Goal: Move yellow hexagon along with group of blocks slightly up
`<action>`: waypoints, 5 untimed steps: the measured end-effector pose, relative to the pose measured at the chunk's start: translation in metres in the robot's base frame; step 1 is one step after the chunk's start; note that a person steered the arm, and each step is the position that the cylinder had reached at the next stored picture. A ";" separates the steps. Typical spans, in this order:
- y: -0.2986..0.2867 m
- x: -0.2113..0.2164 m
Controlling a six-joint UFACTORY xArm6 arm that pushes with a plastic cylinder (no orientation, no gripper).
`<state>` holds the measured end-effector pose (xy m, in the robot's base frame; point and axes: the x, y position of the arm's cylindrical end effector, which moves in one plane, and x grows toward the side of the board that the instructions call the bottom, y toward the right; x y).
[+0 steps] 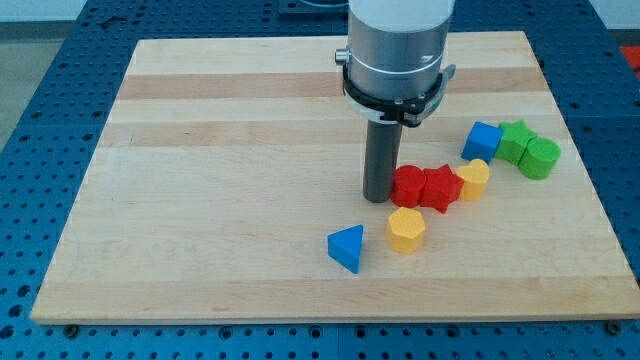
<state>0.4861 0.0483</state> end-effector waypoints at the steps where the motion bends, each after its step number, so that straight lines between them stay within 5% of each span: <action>1: 0.005 -0.009; 5: -0.027 0.023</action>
<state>0.5088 0.0212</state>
